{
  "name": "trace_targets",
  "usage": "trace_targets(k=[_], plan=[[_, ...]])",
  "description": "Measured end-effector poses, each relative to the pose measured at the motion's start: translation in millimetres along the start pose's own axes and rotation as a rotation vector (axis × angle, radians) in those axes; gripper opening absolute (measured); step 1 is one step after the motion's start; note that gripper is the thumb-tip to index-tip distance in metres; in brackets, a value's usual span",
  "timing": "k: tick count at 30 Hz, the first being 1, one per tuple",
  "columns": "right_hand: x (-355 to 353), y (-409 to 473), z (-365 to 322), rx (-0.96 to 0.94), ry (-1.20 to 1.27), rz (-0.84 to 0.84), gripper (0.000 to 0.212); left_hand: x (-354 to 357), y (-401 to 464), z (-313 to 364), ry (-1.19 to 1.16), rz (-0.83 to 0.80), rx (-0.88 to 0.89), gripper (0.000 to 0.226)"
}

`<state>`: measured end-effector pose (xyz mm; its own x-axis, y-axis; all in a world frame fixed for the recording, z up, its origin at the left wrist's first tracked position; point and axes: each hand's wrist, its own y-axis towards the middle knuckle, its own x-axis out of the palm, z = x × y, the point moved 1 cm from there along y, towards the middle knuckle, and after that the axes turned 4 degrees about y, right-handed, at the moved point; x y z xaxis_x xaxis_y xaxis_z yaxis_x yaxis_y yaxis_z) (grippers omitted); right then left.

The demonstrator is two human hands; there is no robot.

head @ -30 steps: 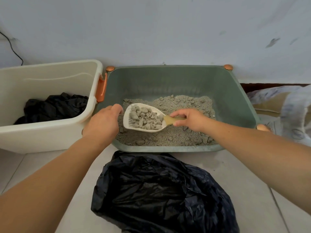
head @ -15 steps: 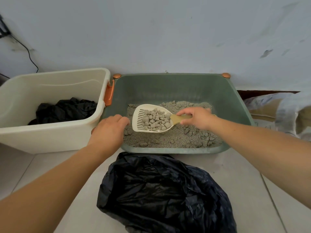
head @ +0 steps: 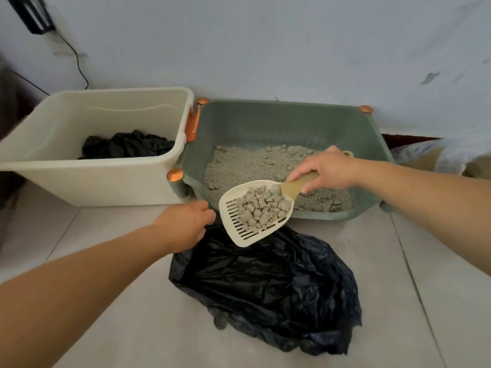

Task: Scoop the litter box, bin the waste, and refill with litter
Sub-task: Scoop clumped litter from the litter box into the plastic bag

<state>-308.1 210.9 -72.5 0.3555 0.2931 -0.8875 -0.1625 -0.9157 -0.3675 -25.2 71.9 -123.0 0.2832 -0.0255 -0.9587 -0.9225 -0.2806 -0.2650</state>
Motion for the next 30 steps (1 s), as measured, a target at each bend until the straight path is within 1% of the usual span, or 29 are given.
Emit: trace_targets(k=[2, 6, 8, 10, 12, 13, 19, 22, 26, 28, 30], plan=[[-3.2, -6.8, -15.5, -0.073, -0.152, -0.050, 0.031, 2.2, -1.1, 3.0, 0.015, -0.130, -0.031, 0.031], [-3.5, -21.8, -54.7, -0.222, -0.377, -0.112, 0.031, 8.0, -1.3, 8.9, 0.018, -0.244, -0.023, 0.046], [2.1, -24.5, -72.0, -0.307, -0.566, -0.076, 0.022, 7.2, -1.4, 13.7, -0.021, -0.293, -0.029, 0.051], [7.7, -25.1, -85.0, -0.368, -0.773, 0.009, 0.014, 7.0, -1.1, 18.3, -0.079, -0.340, -0.045, 0.055], [10.3, -25.5, -92.2, -0.369, -0.917, 0.047, 0.014, 7.2, -1.5, 23.0, -0.143, -0.377, -0.062, 0.057], [10.8, -25.7, -93.7, -0.356, -0.948, 0.053, 0.014, 7.7, -2.2, 24.8, -0.170, -0.393, -0.069, 0.058], [7.2, -25.0, -95.8, -0.315, -0.976, 0.075, 0.017, 14.1, -5.8, 28.3, -0.216, -0.457, -0.084, 0.061], [3.1, -26.3, -92.7, -0.283, -0.957, 0.078, 0.018, 13.8, -3.9, 28.7, -0.199, -0.458, -0.069, 0.062], [-1.7, -26.9, -86.4, -0.247, -0.939, 0.065, 0.014, 8.4, -0.4, 27.7, -0.205, -0.447, -0.068, 0.059], [-5.7, -26.3, -80.6, -0.226, -0.896, 0.043, 0.013, 5.4, 0.4, 27.1, -0.212, -0.425, -0.063, 0.053], [-17.0, -25.7, -73.6, -0.169, -0.735, 0.014, 0.010, 0.4, 1.6, 26.2, -0.219, -0.381, -0.066, 0.044]])
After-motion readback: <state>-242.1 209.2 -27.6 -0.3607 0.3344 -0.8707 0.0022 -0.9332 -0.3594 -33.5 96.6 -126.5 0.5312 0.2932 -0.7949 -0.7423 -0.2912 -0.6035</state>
